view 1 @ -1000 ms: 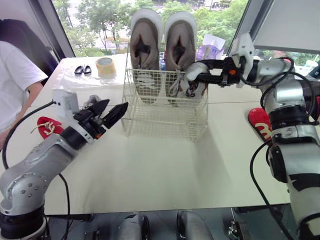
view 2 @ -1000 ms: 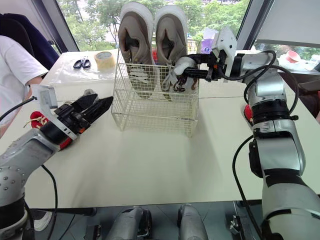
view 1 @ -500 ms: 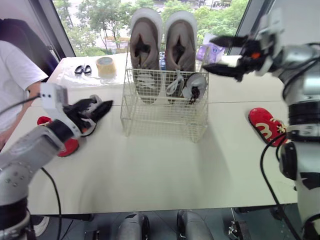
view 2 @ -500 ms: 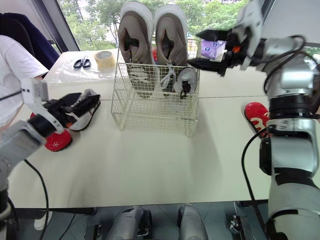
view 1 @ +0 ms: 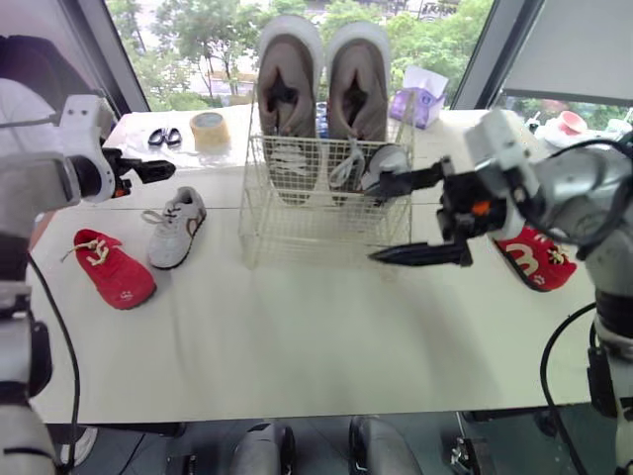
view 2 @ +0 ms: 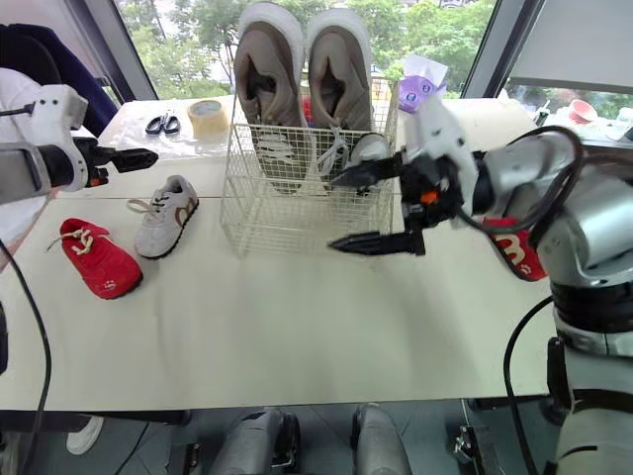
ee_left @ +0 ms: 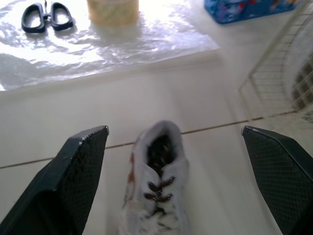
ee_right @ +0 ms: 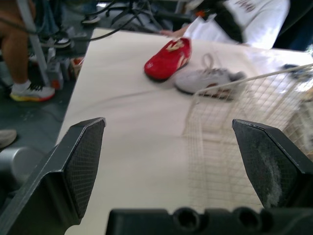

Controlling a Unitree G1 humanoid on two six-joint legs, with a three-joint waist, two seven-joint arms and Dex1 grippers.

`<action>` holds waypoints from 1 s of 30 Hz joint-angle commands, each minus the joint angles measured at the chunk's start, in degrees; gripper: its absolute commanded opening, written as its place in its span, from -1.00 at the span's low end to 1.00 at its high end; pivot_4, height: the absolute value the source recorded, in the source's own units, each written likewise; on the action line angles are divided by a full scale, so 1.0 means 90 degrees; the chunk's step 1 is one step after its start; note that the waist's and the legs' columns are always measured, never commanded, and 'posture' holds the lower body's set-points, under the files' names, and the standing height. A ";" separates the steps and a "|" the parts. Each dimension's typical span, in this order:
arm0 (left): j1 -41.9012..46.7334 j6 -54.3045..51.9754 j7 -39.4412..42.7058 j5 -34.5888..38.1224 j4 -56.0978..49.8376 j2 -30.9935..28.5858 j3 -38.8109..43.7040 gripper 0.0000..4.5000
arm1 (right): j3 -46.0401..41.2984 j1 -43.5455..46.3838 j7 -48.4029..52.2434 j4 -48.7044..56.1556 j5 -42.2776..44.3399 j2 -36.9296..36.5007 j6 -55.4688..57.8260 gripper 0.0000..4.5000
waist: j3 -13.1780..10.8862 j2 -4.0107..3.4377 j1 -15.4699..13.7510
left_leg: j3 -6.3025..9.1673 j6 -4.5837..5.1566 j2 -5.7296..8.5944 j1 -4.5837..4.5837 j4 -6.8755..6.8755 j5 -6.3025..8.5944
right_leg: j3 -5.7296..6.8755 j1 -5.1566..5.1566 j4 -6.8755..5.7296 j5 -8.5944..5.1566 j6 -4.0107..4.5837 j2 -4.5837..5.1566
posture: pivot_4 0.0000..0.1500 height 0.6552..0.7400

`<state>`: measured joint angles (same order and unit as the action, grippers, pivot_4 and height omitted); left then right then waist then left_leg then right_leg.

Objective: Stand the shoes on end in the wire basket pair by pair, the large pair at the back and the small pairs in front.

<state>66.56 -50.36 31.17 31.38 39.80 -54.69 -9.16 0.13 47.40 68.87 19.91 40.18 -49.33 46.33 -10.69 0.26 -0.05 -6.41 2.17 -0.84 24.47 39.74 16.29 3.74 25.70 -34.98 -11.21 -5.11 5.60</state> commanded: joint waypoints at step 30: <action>0.2131 0.1902 0.0260 -0.2557 0.3914 0.1221 0.1998 -0.99 | -0.0851 -0.0248 -0.2115 0.0968 0.1041 -0.0089 0.0564 1.00 | -0.0037 0.0086 -0.0063 | 0.0004 0.0040 -0.0021 0.0084 0.0045 0.0020 | 0.0005 0.0078 -0.0030 0.0000 -0.0012 0.0007 | 1.00 1.00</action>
<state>80.98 -33.18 34.42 5.58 78.16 -41.37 4.98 -6.01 43.97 49.83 28.59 49.71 -49.52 52.46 -11.02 1.03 -0.61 -6.32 2.34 -1.03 25.31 40.16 16.36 3.82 26.43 -35.25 -11.20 -5.24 5.66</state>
